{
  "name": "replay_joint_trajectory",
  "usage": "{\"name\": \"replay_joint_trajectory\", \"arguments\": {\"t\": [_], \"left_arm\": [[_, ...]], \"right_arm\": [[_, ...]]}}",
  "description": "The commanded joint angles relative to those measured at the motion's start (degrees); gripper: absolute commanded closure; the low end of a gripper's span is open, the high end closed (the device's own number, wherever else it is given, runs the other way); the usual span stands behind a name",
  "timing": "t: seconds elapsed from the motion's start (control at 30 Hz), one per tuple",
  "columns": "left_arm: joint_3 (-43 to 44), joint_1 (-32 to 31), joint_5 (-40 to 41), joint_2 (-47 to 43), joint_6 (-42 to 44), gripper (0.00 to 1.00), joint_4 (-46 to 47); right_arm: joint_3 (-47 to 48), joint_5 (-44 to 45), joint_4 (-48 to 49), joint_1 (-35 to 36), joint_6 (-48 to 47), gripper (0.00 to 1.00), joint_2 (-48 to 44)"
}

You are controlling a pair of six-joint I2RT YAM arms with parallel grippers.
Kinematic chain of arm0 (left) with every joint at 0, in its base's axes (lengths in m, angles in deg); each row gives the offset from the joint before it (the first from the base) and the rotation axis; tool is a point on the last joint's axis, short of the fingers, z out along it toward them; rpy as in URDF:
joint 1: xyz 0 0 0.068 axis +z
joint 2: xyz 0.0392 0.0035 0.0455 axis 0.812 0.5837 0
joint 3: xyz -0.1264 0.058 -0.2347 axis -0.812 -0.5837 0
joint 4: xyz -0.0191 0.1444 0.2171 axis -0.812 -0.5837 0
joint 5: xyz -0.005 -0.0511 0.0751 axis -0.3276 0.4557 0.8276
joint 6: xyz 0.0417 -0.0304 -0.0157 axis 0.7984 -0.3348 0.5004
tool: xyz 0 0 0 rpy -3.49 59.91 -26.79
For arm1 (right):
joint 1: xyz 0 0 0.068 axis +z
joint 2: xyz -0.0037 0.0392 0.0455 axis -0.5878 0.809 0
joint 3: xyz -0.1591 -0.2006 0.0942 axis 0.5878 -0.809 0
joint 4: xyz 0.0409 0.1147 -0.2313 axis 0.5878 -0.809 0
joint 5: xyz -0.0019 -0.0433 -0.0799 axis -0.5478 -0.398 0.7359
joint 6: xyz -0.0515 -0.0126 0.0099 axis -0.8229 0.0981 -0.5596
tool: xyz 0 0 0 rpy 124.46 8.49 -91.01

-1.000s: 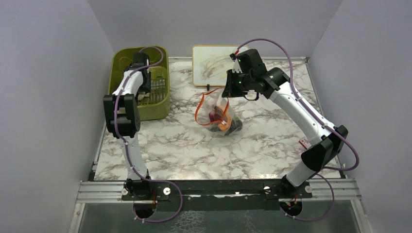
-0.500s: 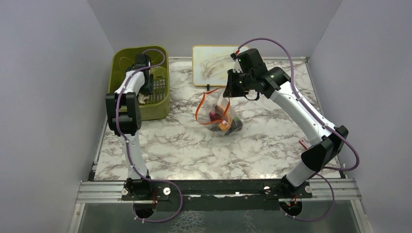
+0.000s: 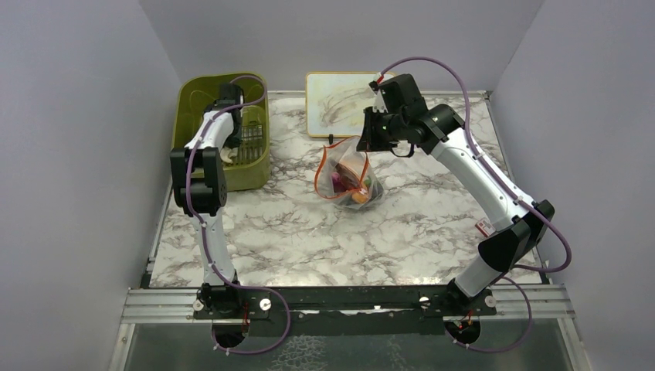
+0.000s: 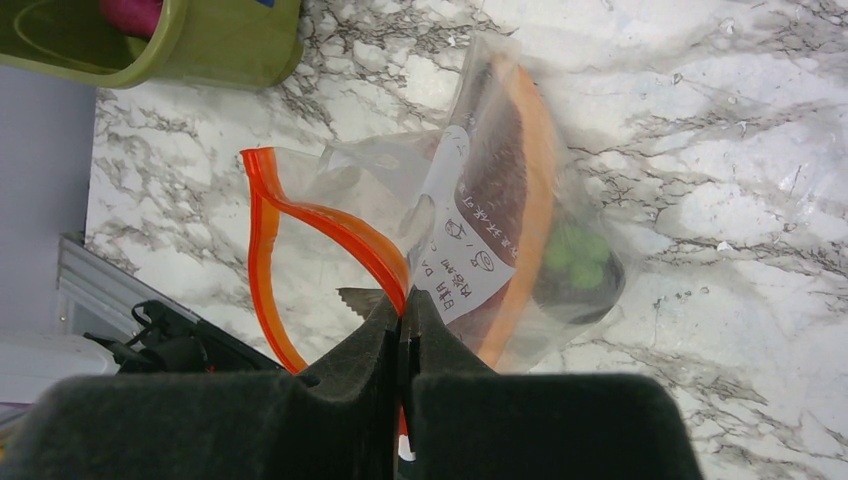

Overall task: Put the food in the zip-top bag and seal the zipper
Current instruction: Pick up the fake vegetable from the bin.

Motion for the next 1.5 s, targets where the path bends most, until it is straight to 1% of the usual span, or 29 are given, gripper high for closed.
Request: {"name": "replay_joint_trajectory", "arguments": {"t": [0.0,0.37,0.57,0.73,0.87,0.97,1.07,1.17,1.27,1.4,1.47], "left_arm": [[0.7,-0.8,-0.2,-3.2,-0.2,0.73,0.8],[0.8,-2.1,-1.7,-8.2,-2.0,0.73,0.8],[1.5,-2.1,-3.4,-11.6,-3.0,0.73,0.8],[2.5,-2.0,-5.5,-14.0,-2.7,0.73,1.1],[2.1,-2.0,-9.2,-16.2,-2.9,0.73,2.4],[1.0,-2.0,-14.5,-18.6,-4.2,0.73,4.3],[-3.8,-2.0,-19.9,-22.9,-5.8,0.73,9.5],[-8.2,-2.0,-21.0,-26.2,-7.4,0.73,13.5],[-8.6,-2.1,-23.4,-29.4,-8.0,0.73,12.9],[-10.5,-2.0,-25.2,-34.2,-9.8,0.73,14.6],[-11.4,-2.0,-28.0,-36.3,-11.0,0.73,16.1]], "right_arm": [[-0.2,-0.2,2.0,-0.2,0.9,0.99,-1.0],[-4.7,-0.9,4.6,-0.2,3.0,0.99,-4.2],[-5.7,0.8,4.7,-0.2,2.4,0.99,-4.6],[-10.7,-0.1,9.1,-0.2,4.1,0.99,-7.0],[-16.3,-1.5,14.3,-0.2,5.9,0.99,-8.5],[-20.5,-1.2,19.2,-0.2,7.2,0.99,-9.8],[-24.0,0.0,23.8,-0.2,7.9,0.99,-11.2],[-24.9,0.6,26.5,-0.2,8.5,0.99,-11.7],[-24.8,-0.2,28.3,-0.3,9.4,0.99,-11.5],[-27.2,-1.3,32.1,-0.2,10.9,0.99,-12.3],[-28.2,-0.4,33.5,-0.2,11.8,0.99,-13.0]]}}
